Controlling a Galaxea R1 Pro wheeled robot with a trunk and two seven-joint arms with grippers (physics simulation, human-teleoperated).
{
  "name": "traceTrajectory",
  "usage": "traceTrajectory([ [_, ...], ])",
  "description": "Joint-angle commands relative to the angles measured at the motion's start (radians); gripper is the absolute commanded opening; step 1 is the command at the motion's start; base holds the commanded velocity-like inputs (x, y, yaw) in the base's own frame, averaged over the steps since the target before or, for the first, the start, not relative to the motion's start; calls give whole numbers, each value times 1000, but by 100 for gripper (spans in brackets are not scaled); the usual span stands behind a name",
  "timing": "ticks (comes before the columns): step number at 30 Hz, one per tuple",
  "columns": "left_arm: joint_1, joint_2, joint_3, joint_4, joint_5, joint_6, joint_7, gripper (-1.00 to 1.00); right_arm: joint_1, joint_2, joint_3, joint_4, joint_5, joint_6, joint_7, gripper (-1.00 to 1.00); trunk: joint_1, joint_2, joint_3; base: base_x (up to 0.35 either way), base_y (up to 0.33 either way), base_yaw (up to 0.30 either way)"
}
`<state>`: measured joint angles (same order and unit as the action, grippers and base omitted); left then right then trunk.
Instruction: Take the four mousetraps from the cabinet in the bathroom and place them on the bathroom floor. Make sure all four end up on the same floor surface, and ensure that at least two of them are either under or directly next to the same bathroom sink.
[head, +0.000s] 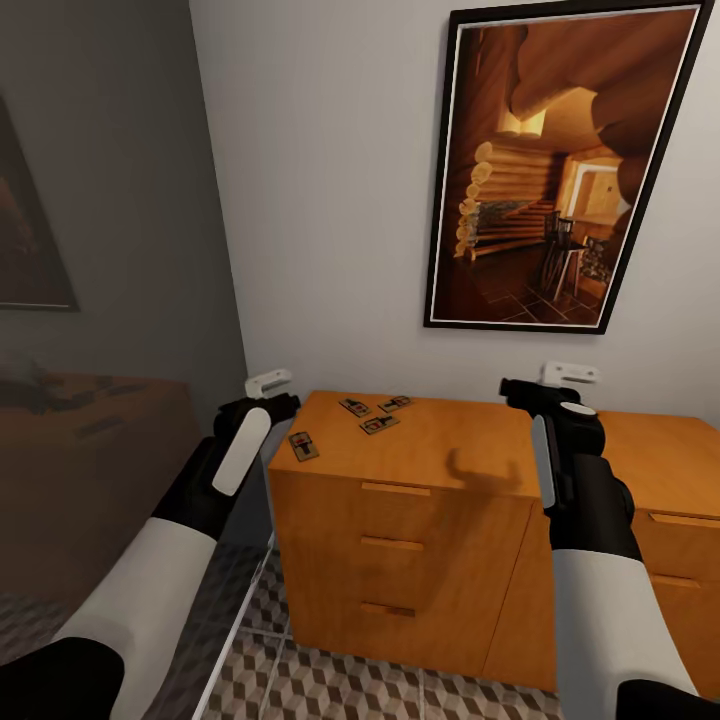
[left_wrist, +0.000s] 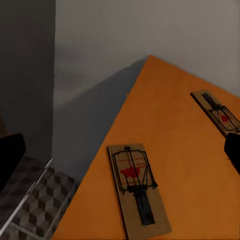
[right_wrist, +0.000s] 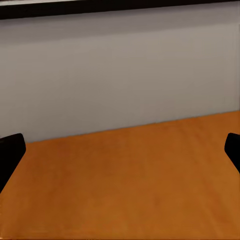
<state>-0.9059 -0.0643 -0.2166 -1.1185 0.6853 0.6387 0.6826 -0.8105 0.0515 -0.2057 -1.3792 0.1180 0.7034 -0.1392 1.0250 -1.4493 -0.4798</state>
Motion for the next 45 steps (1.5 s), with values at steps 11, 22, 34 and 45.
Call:
traceTrajectory([
  [11, -1, 3, -117, -3, 10, -7, 9, 100, -1, 6, 5, 1, 8, 5, -31, 100, 0, -1, -1, 37, -3, 0],
  [22, -1, -1, -134, -5, 12, -8, 15, 100, -1, 5, 18, 2, 10, 8, -33, 100, 0, -1, -1, 167, -35, 0],
  [34, 1, -8, -133, -10, 17, -9, 18, 100, -1, 7, 82, 6, 5, 9, -33, 100, 0, -1, -1, 7, -1, 0],
  [45, 1, -10, -136, -9, 17, -1, 14, 100, -1, 8, 104, 4, 5, 142, -29, 100, 0, -1, -1, 77, -69, 0],
])
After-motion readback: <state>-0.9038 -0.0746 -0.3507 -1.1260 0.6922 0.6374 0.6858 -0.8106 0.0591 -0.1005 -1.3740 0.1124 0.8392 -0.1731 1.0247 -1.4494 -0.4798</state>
